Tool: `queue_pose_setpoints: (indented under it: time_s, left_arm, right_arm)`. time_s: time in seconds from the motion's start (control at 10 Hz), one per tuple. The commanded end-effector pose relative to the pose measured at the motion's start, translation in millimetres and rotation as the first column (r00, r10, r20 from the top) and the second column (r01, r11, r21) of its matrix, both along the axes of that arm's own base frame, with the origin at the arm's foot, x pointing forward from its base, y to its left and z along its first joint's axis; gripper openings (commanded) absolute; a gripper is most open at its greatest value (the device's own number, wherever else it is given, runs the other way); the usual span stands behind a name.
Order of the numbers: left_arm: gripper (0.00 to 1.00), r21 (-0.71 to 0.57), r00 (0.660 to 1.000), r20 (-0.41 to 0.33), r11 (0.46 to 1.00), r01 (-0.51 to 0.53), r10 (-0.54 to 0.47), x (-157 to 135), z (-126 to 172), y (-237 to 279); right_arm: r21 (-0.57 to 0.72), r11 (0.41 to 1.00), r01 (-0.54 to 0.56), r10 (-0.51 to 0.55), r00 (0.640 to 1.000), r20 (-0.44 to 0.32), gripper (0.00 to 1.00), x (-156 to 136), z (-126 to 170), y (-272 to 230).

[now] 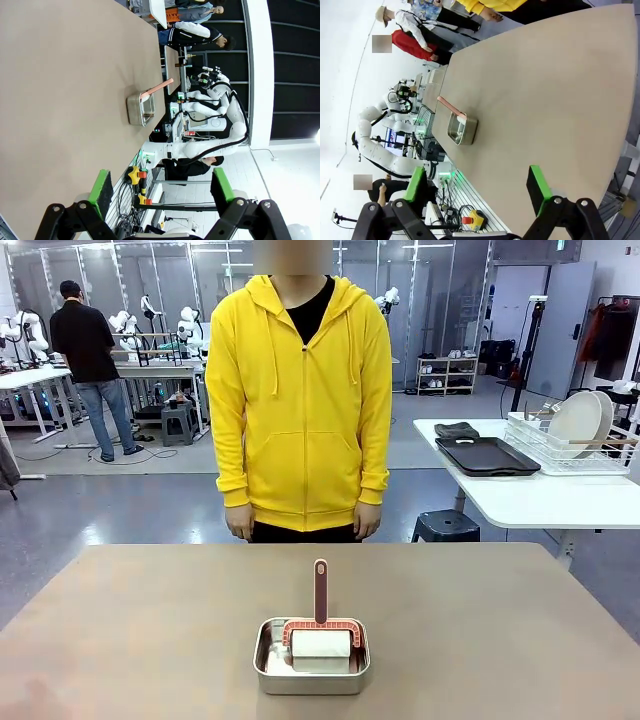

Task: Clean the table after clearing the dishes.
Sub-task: Place the Lint Roller back on top of the Airtight Container.

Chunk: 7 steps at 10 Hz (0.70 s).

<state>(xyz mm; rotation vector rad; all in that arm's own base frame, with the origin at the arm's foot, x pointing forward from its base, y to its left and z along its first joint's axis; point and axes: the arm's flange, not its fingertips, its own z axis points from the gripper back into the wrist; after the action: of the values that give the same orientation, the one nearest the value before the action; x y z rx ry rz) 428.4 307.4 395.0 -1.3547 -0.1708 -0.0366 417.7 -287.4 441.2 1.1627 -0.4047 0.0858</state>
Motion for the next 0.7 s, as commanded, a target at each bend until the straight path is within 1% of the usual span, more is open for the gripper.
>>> queue_pose_setpoints:
  time_s: [0.0,0.6]
  left_arm:
    - [1.00,0.005,1.000,0.008,1.000,-0.001,0.001,-2.6,0.4,1.1]
    - [1.00,0.005,1.000,0.008,1.000,-0.001,0.001,-2.6,0.4,1.1]
  right_arm:
    - [0.002,1.000,-0.001,0.001,1.000,0.004,1.00,-3.4,4.4,5.7]
    - [0.002,1.000,-0.001,0.001,1.000,0.004,1.00,-3.4,4.4,5.7]
